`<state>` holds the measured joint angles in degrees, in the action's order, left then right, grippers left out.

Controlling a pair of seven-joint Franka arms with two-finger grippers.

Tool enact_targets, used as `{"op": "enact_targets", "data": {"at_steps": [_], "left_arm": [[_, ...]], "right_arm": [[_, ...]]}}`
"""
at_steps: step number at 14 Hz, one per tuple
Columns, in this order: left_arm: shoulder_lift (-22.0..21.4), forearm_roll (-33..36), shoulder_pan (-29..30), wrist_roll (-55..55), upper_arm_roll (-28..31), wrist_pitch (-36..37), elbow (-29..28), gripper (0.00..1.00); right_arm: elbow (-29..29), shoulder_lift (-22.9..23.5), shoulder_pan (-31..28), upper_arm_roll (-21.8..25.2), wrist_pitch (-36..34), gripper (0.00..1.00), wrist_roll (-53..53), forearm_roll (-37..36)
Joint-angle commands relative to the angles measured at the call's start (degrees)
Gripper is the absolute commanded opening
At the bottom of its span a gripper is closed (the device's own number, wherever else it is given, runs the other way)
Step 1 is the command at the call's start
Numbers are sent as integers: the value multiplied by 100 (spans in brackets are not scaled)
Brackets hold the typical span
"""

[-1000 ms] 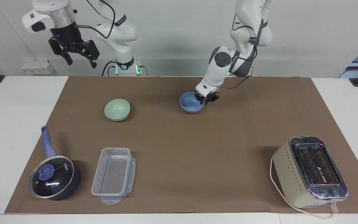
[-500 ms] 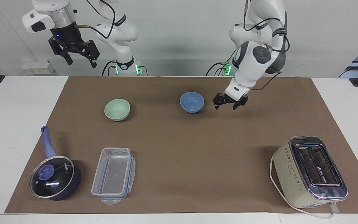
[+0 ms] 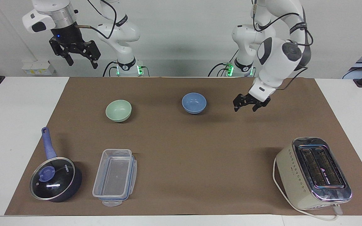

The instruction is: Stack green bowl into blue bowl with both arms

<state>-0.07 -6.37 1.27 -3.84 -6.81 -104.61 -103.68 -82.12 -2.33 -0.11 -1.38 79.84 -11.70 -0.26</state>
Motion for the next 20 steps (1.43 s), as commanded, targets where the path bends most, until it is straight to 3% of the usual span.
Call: {"op": "enact_targets", "data": {"at_steps": [1,4,13,20], "left_arm": [[69,609,13,24,-75,974,820,100],[51,768,13,24,-75,1724,1349,100],[7,707,22,-29,-66,1734,1271,100],[7,707,22,-29,-66,1734,1271,100]], "right_arm": [[29,14,-60,-11,23,100,186,122],[20,14,-60,-11,40,100,186,122],[-242,-21,-60,-11,110,100,203,113],[-2702,-760,-33,-11,2024,100,203,122]]}}
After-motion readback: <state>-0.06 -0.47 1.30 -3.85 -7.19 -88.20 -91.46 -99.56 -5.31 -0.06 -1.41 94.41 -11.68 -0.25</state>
